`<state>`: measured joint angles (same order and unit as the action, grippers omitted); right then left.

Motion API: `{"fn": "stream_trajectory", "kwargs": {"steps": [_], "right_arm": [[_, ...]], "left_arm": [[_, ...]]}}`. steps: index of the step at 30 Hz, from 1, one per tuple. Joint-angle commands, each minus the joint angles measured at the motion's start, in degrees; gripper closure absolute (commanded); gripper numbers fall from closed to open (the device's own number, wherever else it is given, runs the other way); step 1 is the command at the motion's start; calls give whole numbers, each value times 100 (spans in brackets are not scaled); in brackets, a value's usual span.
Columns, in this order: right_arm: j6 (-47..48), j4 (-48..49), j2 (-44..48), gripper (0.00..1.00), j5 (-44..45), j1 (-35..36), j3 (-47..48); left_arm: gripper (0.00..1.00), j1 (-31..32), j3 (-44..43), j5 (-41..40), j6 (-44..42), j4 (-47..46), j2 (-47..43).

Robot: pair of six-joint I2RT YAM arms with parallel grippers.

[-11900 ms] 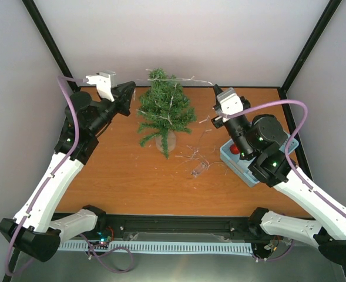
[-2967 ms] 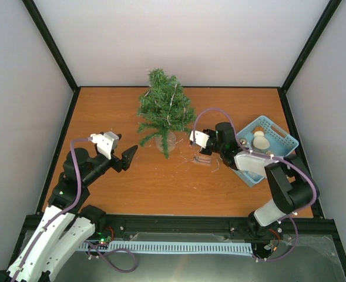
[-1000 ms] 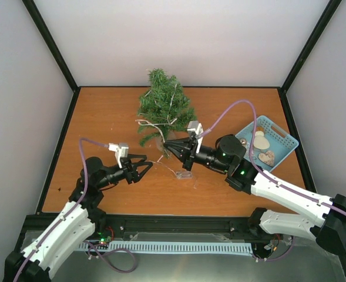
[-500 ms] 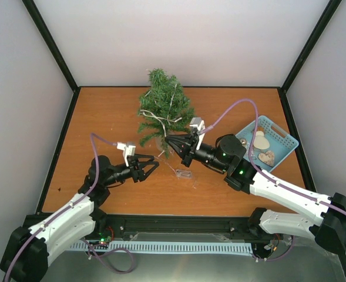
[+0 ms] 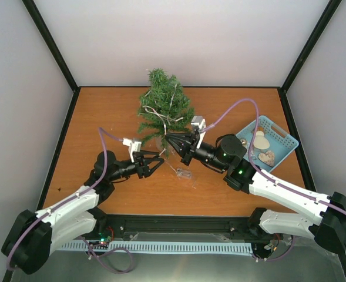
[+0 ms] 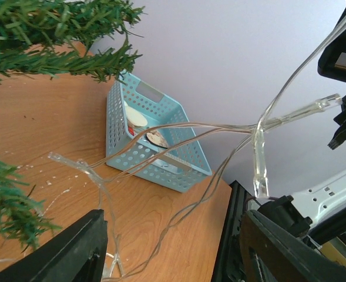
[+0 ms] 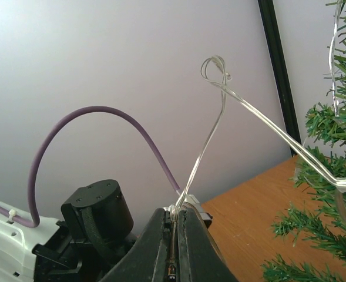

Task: Decorate the small christmas tree
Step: Wrap the decoration item around the Christmas tree.

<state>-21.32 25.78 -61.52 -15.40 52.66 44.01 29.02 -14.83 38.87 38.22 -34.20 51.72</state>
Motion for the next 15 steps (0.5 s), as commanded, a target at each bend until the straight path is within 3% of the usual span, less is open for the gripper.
{"fn": "stream_trajectory", "kwargs": {"steps": [1, 10, 13, 15], "right_arm": [[-102, 283, -35, 97, 70, 77, 134], [-154, 340, -36, 97, 93, 101, 108], [-134, 329, -36, 97, 127, 104, 101], [-105, 276, -57, 97, 141, 104, 100]], "left_arm": [[38, 255, -418, -133, -322, -433, 294], [44, 366, -524, -346, -424, -674, 591], [59, 368, -494, -351, -450, -668, 634], [75, 368, -429, -409, -483, -612, 538]]}}
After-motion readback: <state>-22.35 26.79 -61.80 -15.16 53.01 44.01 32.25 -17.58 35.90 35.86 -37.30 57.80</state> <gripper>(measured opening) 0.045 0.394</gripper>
